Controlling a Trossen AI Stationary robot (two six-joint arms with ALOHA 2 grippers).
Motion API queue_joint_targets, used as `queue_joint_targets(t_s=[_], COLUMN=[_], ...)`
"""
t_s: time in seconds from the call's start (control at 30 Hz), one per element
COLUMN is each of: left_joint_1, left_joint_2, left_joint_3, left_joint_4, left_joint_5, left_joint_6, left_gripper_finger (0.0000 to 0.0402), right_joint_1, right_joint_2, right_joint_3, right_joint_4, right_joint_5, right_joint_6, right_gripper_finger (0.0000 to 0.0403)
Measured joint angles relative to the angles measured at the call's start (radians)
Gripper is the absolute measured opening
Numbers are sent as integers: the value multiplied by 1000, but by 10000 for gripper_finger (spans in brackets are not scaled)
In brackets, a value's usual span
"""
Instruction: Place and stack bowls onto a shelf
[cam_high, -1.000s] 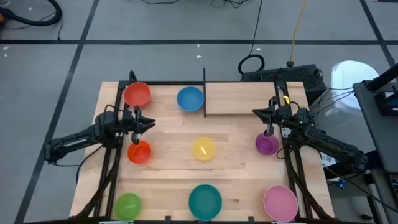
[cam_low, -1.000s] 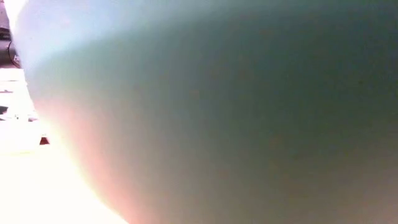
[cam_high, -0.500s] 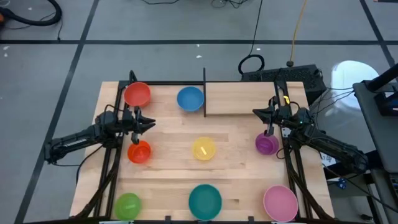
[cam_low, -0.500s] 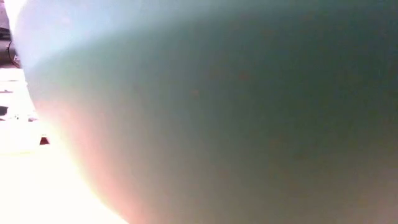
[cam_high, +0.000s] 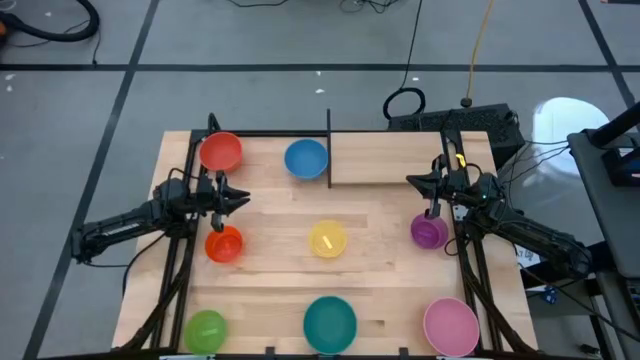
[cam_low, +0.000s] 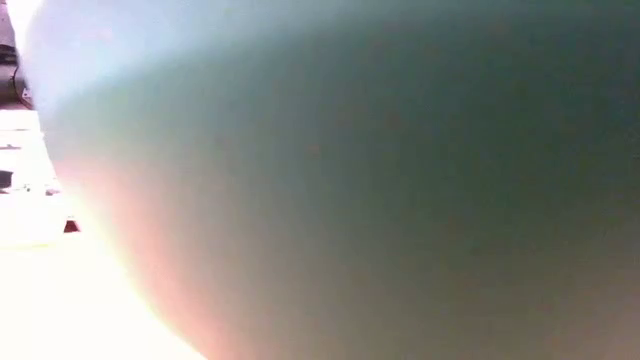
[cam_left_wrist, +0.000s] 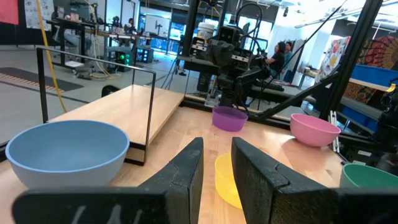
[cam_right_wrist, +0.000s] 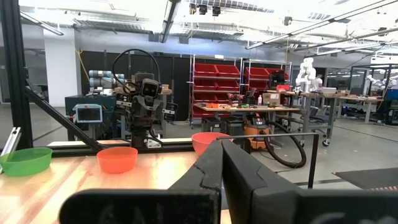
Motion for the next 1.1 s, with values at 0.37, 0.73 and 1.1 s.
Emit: queue_joint_targets(t_s=[0.37, 0.73, 1.1], left_joint_1=[0, 0, 0], left_joint_2=[0, 0, 0], left_joint_3=[0, 0, 0], left_joint_4=[0, 0, 0], left_joint_5=[0, 0, 0], left_joint_6=[0, 0, 0], left_gripper_finger=[88, 88, 88], right_joint_1=[0, 1, 2], right_joint_2=[0, 53, 272], right_joint_3=[10, 264, 733], right_joint_4=[59, -271, -865], right_joint_5=[-2, -103, -101], right_joint_6=[75, -7, -213], right_gripper_finger=[0, 0, 0])
